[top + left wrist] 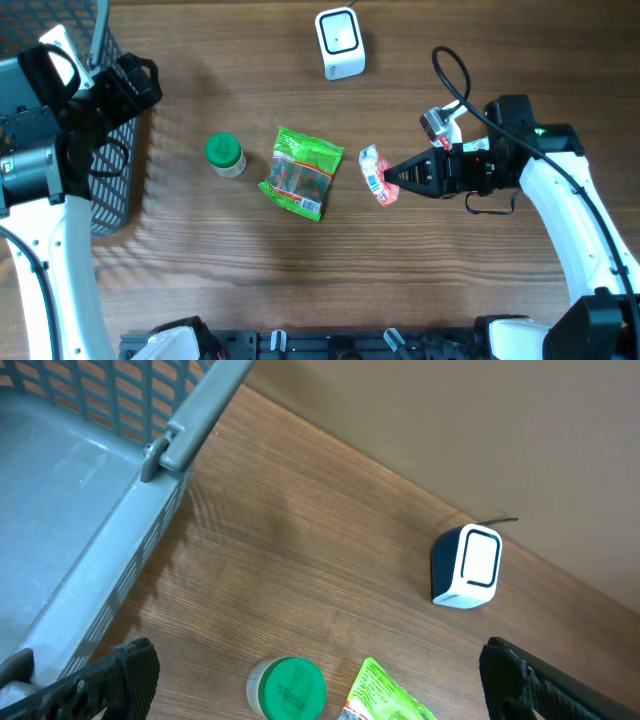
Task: Scan the item barcode
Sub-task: 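Lift the Kleenex packet and swing it toward the scanner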
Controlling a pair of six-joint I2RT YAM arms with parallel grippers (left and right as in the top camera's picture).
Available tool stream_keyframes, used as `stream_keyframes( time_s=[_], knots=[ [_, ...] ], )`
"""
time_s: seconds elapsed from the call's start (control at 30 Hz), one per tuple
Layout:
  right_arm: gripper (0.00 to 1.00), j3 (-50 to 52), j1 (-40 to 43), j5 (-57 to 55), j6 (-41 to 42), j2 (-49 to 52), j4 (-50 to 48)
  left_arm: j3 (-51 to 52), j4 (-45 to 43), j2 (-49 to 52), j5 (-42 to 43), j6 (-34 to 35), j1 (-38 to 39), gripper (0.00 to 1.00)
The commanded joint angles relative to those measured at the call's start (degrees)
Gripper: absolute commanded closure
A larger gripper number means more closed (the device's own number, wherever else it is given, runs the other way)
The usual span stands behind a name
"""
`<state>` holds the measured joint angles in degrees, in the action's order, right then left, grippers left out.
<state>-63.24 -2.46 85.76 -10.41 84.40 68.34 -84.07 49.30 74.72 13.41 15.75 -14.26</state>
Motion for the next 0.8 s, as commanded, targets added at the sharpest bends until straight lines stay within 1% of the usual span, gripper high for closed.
stream_keyframes(
  time_s=[0.0, 0.03, 0.07, 0.1, 0.2, 0.23, 0.3, 0.37, 0.47, 0.57, 0.63, 0.7, 0.77],
  knots=[
    [0.96, -0.1, 0.1, 0.0, -0.9, -0.9, -4.2, -0.5, -0.1, 0.1, 0.3, 0.1, -0.3, 0.00],
    [0.96, -0.1, 0.1, -4.3, 1.0, -0.9, -6.3, -0.5, -0.1, 0.1, 0.3, 0.1, -0.3, 0.00],
    [0.95, -0.1, 0.1, -12.7, 4.3, -0.9, -8.8, -0.5, -0.1, 0.1, 0.3, 0.1, -0.3, 0.00],
    [0.96, 0.0, 0.0, -26.2, 8.7, -0.9, -10.9, -0.5, -0.1, 0.1, 0.3, 0.1, -0.3, 0.00],
    [0.96, 1.0, 0.0, -52.1, 19.8, -0.9, -13.5, -0.5, -0.1, 0.1, 0.3, 0.1, -0.3, 0.00],
    [0.96, 1.4, 0.0, -58.8, 22.0, -0.9, -14.1, -0.5, -0.1, 0.1, 0.3, 0.1, -0.3, 0.00],
    [0.96, 1.4, 0.0, -64.3, 22.4, -1.0, -15.1, -0.5, -0.1, 0.1, 0.3, 0.1, -0.3, 0.00],
    [0.96, 0.7, 0.0, -64.8, 22.4, -1.0, -15.9, -0.5, -0.1, 0.1, 0.3, 0.1, -0.3, 0.00],
    [0.96, -5.1, 0.0, -67.3, 22.6, -1.0, -12.4, -0.5, -0.1, 0.1, 0.3, 0.1, -0.3, 0.00],
    [0.96, -15.5, 0.0, -75.4, 25.4, -0.8, -5.2, -0.5, -0.1, 0.1, 0.3, 0.1, -0.3, 0.00],
    [0.96, -24.3, -1.1, -79.3, 25.6, -0.1, -0.5, -0.5, -0.1, 0.1, 0.3, 0.1, -0.3, 0.00],
    [0.96, -31.4, -2.6, -81.5, 25.6, 1.4, 1.8, -0.5, -0.1, 0.1, 0.3, 0.1, -0.3, 0.00],
    [0.96, -40.0, -5.2, -88.5, 25.7, 4.5, 4.5, -0.5, -0.1, 0.1, 0.3, 0.1, -0.3, 0.00]
  ],
)
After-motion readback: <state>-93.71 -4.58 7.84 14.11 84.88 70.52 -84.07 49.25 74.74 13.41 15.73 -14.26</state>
